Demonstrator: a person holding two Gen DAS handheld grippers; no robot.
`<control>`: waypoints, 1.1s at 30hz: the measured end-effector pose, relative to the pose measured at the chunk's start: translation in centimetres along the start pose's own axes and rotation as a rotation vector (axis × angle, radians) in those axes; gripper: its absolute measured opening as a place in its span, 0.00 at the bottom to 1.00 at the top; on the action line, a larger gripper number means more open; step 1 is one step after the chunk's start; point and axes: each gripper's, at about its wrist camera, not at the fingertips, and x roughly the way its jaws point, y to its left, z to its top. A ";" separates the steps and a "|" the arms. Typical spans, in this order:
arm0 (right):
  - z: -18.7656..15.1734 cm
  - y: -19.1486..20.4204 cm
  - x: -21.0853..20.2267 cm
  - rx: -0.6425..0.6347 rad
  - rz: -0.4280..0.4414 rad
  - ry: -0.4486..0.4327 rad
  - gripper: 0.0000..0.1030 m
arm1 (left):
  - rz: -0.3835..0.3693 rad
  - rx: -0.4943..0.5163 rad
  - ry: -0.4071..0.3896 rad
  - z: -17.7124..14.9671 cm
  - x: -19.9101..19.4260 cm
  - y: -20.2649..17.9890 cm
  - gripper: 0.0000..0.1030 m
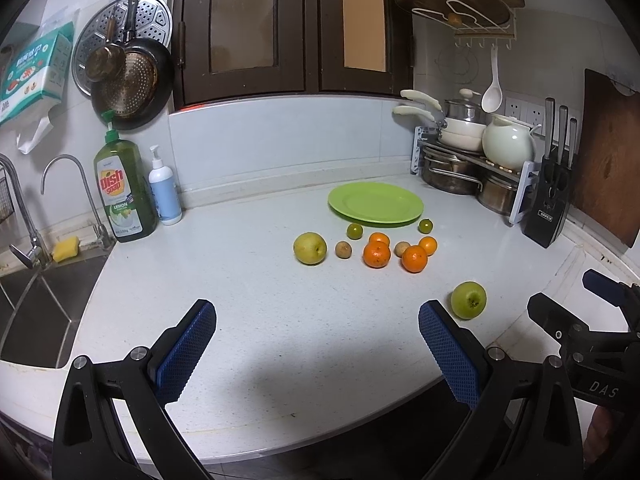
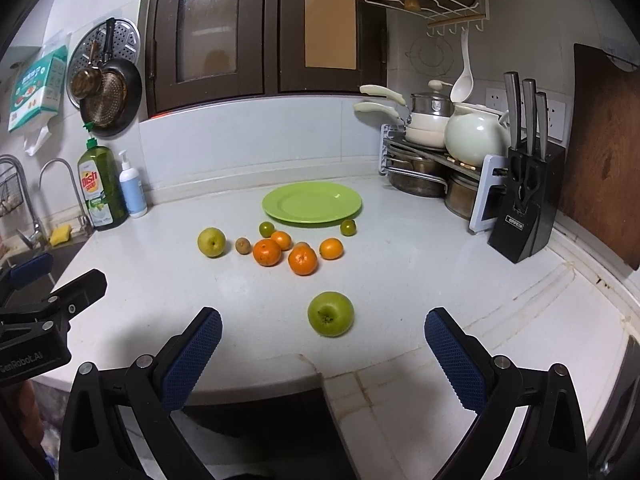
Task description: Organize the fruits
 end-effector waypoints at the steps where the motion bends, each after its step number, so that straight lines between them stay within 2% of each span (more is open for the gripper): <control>1: 0.0 0.0 0.0 -0.001 0.001 -0.001 0.99 | -0.001 -0.001 0.000 0.0 0.0 0.0 1.00; 33: -0.1 -0.1 0.0 -0.001 0.000 -0.007 0.99 | -0.014 0.004 0.016 0.2 0.3 -0.3 1.00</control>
